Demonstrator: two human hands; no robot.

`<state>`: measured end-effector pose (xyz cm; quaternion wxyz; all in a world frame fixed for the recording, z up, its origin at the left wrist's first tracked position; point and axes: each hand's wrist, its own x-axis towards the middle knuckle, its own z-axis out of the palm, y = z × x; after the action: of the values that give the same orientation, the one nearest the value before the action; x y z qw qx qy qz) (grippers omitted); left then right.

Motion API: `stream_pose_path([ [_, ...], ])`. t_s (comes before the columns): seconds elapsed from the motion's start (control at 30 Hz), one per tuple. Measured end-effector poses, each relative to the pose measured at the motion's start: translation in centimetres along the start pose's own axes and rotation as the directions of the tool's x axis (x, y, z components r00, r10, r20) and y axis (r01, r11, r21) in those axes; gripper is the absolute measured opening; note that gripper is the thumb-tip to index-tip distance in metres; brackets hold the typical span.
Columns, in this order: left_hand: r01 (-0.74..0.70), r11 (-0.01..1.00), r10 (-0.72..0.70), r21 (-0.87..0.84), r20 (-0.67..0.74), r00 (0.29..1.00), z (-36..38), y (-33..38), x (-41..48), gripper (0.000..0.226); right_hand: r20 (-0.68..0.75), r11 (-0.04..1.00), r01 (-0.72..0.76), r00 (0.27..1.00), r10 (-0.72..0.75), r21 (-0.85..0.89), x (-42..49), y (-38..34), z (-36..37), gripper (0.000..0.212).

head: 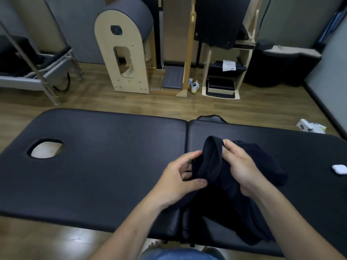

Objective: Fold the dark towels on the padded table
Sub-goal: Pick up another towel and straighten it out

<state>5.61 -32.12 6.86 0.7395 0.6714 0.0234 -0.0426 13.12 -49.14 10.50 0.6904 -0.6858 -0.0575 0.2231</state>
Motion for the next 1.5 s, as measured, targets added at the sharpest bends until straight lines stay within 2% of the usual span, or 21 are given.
stream_pose_path([
  [0.1, -0.062, 0.997, 0.053, -0.037, -0.208, 0.977, 1.9, 0.5, 0.0, 0.04, 0.015, 0.981, 0.049, 0.999, -0.047, -0.188, 1.0, 0.6, 0.9, 0.005],
  [0.17, -0.051, 0.997, 0.028, -0.056, -0.352, 0.935, 2.1, 0.7, 0.2, 0.027, -0.114, 0.909, 0.068, 0.986, -0.126, -0.412, 1.5, 1.2, 1.7, 0.023],
  [0.23, -0.057, 0.992, -0.002, -0.115, -0.459, 0.888, 1.7, 1.0, 0.4, 0.017, -0.271, 0.81, 0.124, 0.905, -0.329, -0.573, 0.9, 0.8, 2.4, 0.033],
  [0.27, -0.07, 0.988, -0.008, -0.136, -0.501, 0.865, 1.4, 1.2, 0.5, 0.015, -0.252, 0.781, 0.206, 0.872, -0.42, -0.59, 0.4, 0.6, 2.7, 0.032],
  [0.3, -0.081, 0.986, -0.011, -0.148, -0.532, 0.846, 1.1, 1.4, 0.6, 0.014, -0.175, 0.753, 0.277, 0.871, -0.459, -0.597, -0.1, 0.7, 3.0, 0.033],
  [0.4, -0.075, 0.981, -0.037, -0.18, -0.548, 0.836, 0.7, 1.9, 0.8, 0.014, 0.099, 0.674, 0.348, 0.92, -0.379, -0.651, -1.2, 2.1, 4.1, 0.049],
  [0.47, -0.067, 0.975, -0.053, -0.211, -0.517, 0.854, 0.6, 2.2, 0.8, 0.015, 0.112, 0.621, 0.346, 0.917, -0.384, -0.704, -0.7, 3.2, 4.1, 0.049],
  [0.63, -0.066, 0.989, -0.005, -0.13, -0.48, 0.877, 0.1, 2.6, 0.9, 0.023, 0.188, 0.407, 0.476, 0.798, -0.573, -0.78, 0.4, 4.0, 2.8, 0.045],
  [0.7, -0.08, 0.992, 0.025, -0.099, -0.468, 0.883, -0.2, 2.7, 1.0, 0.025, 0.15, 0.437, 0.5, 0.768, -0.623, -0.748, 0.8, 3.3, 1.8, 0.041],
  [0.77, -0.09, 0.995, 0.062, -0.039, -0.454, 0.889, -0.9, 2.8, 0.9, 0.026, -0.023, 0.587, 0.456, 0.776, -0.63, -0.669, 1.2, 1.6, 0.4, 0.032],
  [0.83, -0.084, 0.996, 0.08, 0.013, -0.486, 0.87, -2.2, 3.0, 0.9, 0.028, -0.126, 0.725, 0.406, 0.822, -0.556, -0.557, 1.2, -1.1, -1.1, 0.038],
  [0.87, -0.081, 0.997, 0.078, 0.017, -0.521, 0.85, -3.0, 3.4, 1.1, 0.03, -0.075, 0.759, 0.391, 0.865, -0.497, -0.521, 1.0, -2.5, -1.7, 0.041],
  [0.93, -0.1, 0.995, 0.094, 0.021, -0.574, 0.814, -4.4, 4.4, 1.7, 0.036, 0.25, 0.757, 0.413, 0.91, -0.329, -0.506, 0.2, -5.0, -1.7, 0.036],
  [0.97, -0.121, 0.992, 0.119, 0.035, -0.57, 0.813, -4.6, 5.0, 2.0, 0.037, 0.431, 0.728, 0.427, 0.88, -0.199, -0.536, 0.0, -5.7, -1.2, 0.029],
  [1.0, -0.147, 0.988, 0.153, 0.054, -0.536, 0.831, -4.3, 5.7, 2.2, 0.036, 0.543, 0.696, 0.443, 0.835, -0.091, -0.564, -0.1, -6.0, -0.6, 0.022],
  [1.03, -0.169, 0.983, 0.183, 0.073, -0.48, 0.858, -3.6, 6.1, 2.5, 0.034, 0.586, 0.675, 0.462, 0.809, -0.054, -0.575, 0.1, -6.0, 0.0, 0.018],
  [1.13, -0.189, 0.982, 0.187, 0.028, -0.342, 0.921, -0.4, 6.0, 2.7, 0.03, 0.46, 0.685, 0.519, 0.838, -0.293, -0.511, 1.5, -5.4, 1.2, 0.014],
  [1.2, -0.185, 0.981, 0.153, -0.05, -0.382, 0.911, 0.8, 5.2, 2.5, 0.025, 0.334, 0.74, 0.501, 0.862, -0.381, -0.449, 2.0, -5.3, 1.3, 0.021],
  [1.37, -0.157, 0.96, 0.049, -0.231, -0.416, 0.908, 1.8, 4.3, 1.8, 0.016, 0.27, 0.75, 0.43, 0.902, -0.337, -0.502, 2.2, -4.8, 0.7, 0.021],
  [1.43, -0.16, 0.962, 0.061, -0.223, -0.395, 0.917, 1.7, 4.4, 1.7, 0.011, 0.247, 0.757, 0.407, 0.913, -0.323, -0.512, 2.3, -4.9, 0.4, 0.021],
  [1.5, -0.166, 0.976, 0.109, -0.139, -0.35, 0.93, 1.5, 4.5, 2.0, 0.015, 0.25, 0.734, 0.413, 0.911, -0.328, -0.54, 2.5, -5.2, 0.3, 0.02],
])
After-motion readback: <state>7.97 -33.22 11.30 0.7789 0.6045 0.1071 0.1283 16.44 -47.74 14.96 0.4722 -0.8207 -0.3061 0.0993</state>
